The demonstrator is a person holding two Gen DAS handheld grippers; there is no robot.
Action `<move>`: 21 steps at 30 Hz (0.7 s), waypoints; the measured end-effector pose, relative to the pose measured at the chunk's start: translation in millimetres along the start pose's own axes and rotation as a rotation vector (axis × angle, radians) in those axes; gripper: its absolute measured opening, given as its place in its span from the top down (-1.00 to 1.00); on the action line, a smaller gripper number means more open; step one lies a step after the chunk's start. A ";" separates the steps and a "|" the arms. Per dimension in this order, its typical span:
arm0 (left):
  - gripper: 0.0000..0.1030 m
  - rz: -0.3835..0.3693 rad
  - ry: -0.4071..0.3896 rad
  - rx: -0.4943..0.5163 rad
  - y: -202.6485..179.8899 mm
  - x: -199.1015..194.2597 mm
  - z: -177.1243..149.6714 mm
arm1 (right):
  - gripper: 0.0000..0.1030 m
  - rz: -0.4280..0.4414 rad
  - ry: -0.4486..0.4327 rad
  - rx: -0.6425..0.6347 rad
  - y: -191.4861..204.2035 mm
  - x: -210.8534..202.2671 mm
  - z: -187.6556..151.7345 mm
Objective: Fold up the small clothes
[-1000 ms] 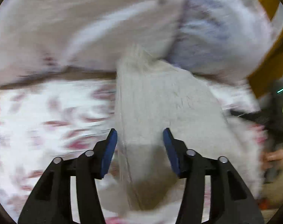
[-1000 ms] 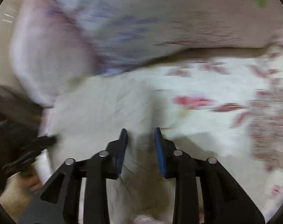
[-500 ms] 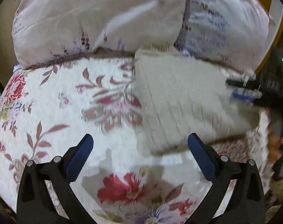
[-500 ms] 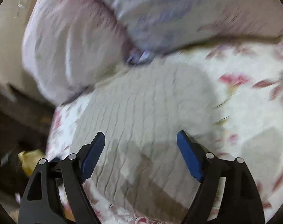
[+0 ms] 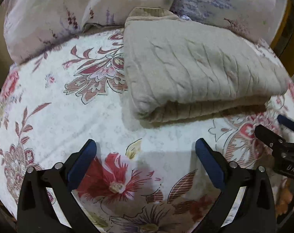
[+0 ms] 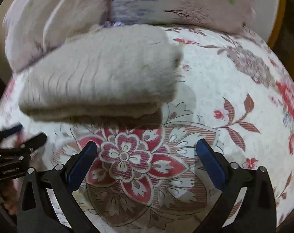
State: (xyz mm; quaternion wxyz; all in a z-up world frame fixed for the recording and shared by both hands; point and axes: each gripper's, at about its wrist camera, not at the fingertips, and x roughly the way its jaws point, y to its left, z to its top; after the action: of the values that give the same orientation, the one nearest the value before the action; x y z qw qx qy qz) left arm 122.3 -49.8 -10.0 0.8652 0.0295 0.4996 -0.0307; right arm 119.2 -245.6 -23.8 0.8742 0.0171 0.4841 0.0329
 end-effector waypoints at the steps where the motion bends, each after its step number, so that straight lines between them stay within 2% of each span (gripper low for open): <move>1: -0.97 -0.003 -0.012 -0.009 1.1 -0.2 -2.0 | -0.97 -0.021 -0.006 -0.019 3.7 1.4 -0.9; 7: -0.97 0.001 -0.085 -0.010 3.0 -2.7 -10.7 | -0.97 -0.027 -0.044 -0.011 2.3 1.9 -5.8; 21: -0.97 0.002 -0.085 -0.010 3.3 -2.6 -10.2 | -0.97 -0.028 -0.053 -0.011 2.0 0.9 -7.0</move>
State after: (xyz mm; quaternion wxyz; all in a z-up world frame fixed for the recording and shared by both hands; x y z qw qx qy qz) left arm 112.4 -45.6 -12.8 0.8859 0.0241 0.4624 -0.0286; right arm 113.7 -243.6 -28.1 0.8872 0.0063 0.4608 0.0229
